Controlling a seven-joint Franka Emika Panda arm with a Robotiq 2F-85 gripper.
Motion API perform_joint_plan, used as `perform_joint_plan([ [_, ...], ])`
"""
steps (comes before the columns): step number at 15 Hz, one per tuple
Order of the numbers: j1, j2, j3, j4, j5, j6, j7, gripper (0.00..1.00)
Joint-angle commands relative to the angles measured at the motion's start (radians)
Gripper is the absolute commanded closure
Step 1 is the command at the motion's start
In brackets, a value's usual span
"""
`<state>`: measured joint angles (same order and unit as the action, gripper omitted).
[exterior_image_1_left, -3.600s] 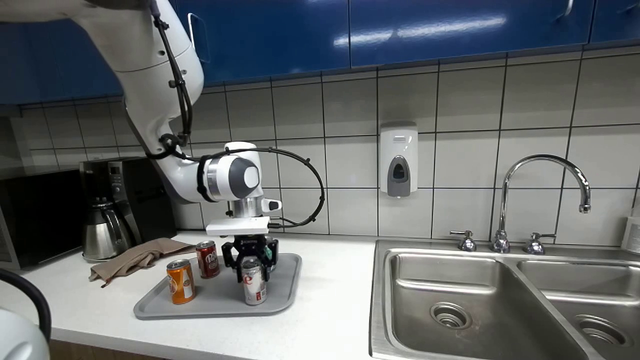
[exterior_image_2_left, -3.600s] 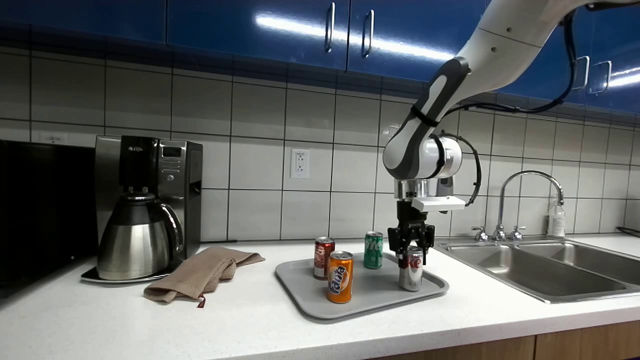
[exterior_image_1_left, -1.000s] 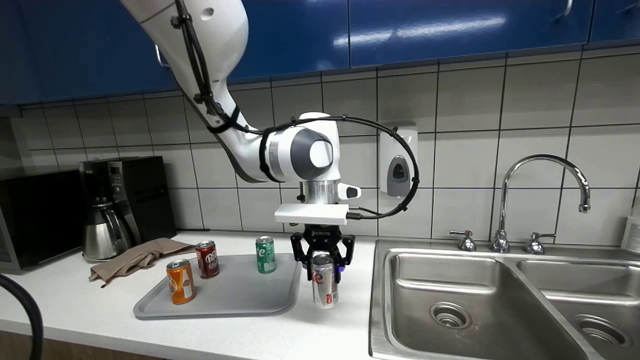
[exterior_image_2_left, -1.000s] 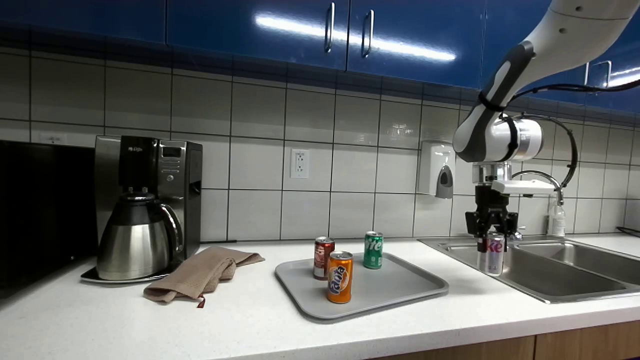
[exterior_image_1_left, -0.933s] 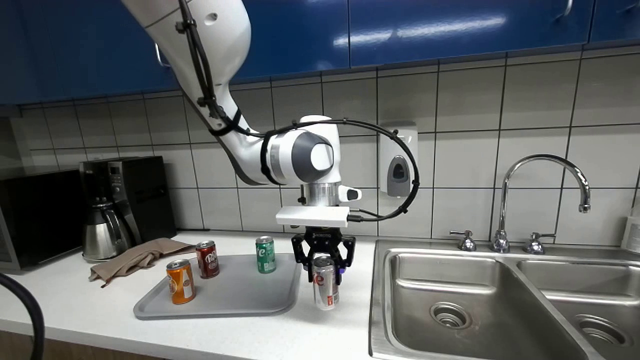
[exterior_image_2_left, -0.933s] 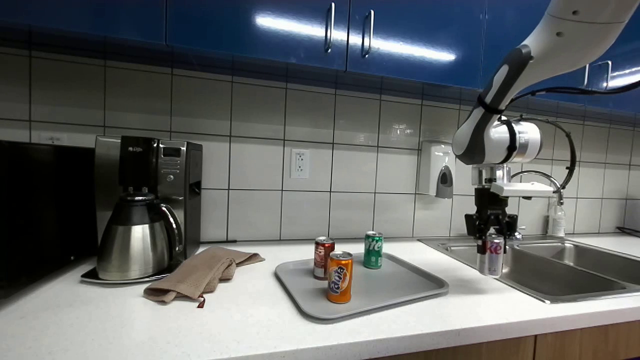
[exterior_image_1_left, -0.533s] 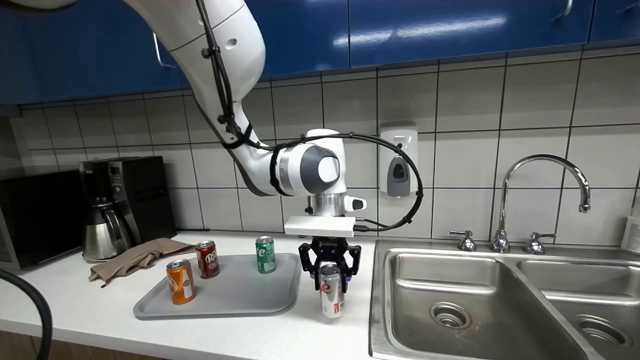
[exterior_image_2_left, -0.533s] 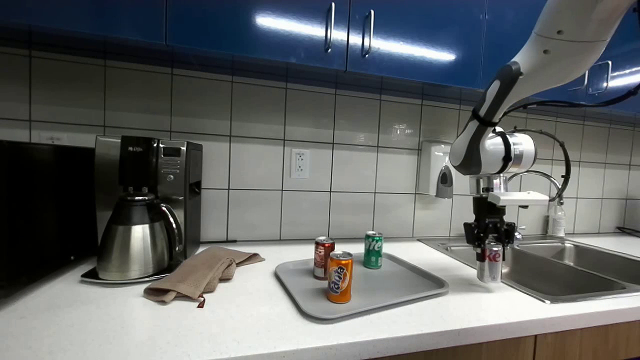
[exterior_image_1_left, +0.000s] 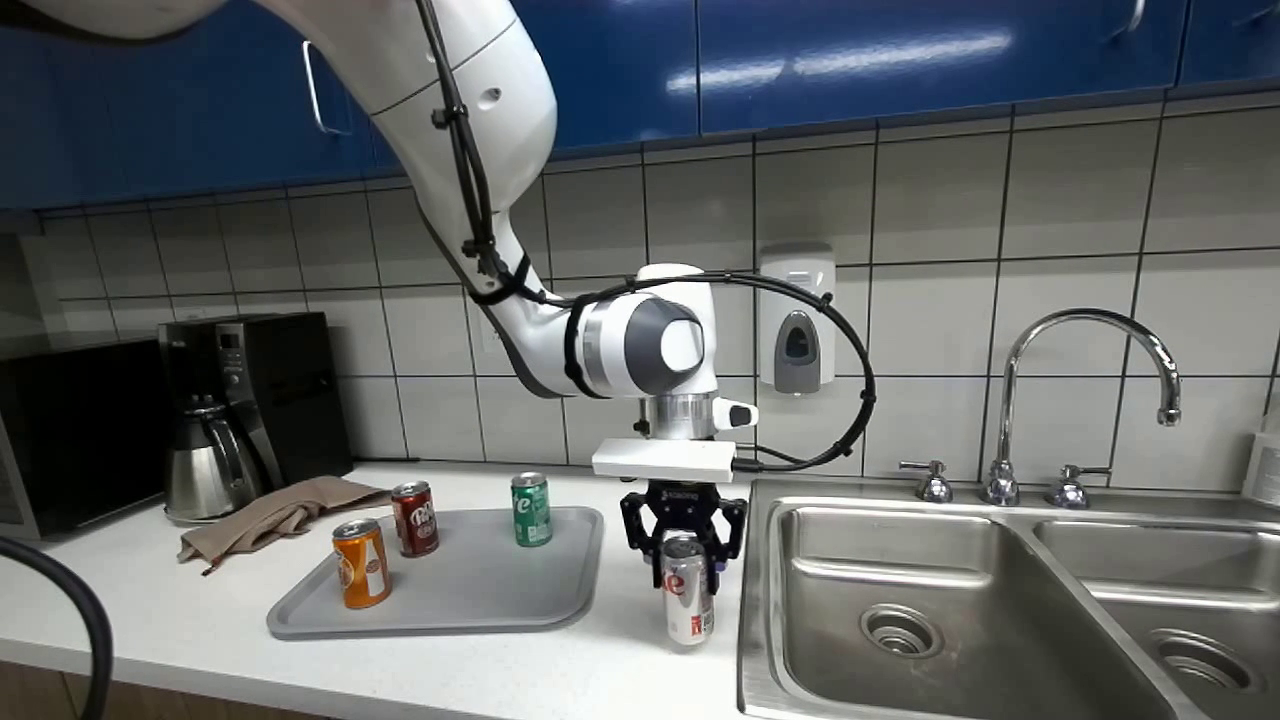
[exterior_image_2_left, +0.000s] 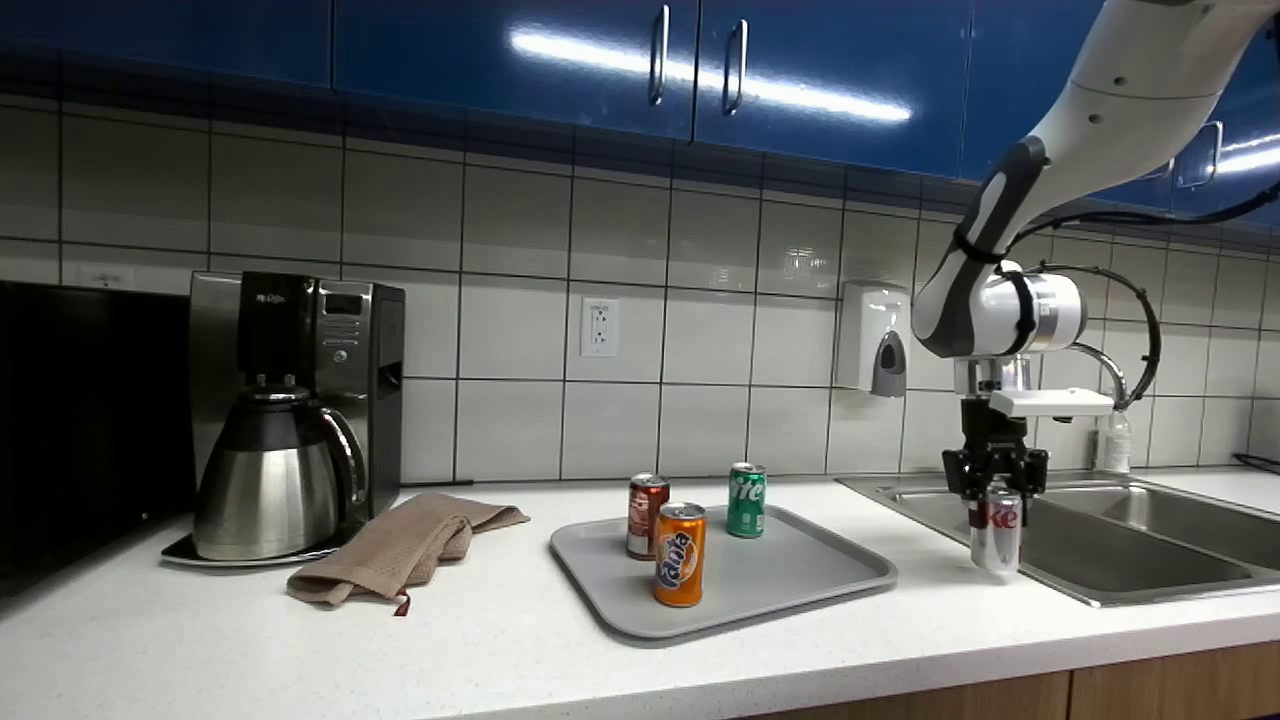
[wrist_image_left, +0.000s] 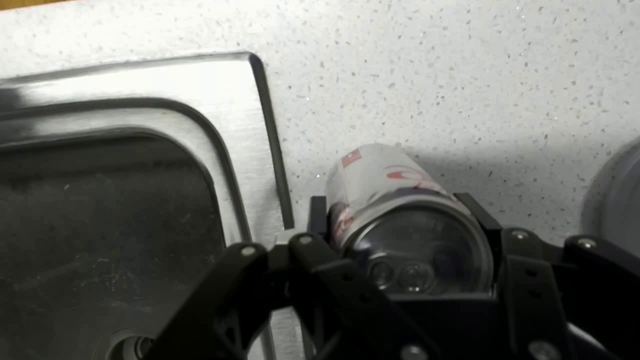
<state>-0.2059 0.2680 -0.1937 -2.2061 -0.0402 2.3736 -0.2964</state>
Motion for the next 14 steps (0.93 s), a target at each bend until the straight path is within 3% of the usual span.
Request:
perform_joint_plan([
  [1,-0.023,0.009,0.003,0.02,-0.012,-0.002,-0.002,0.62],
  [13,-0.029,0.028,0.005,0.018,-0.018,0.006,-0.004,0.62],
  [14,-0.028,0.021,0.004,0.015,-0.021,-0.009,-0.008,0.12],
])
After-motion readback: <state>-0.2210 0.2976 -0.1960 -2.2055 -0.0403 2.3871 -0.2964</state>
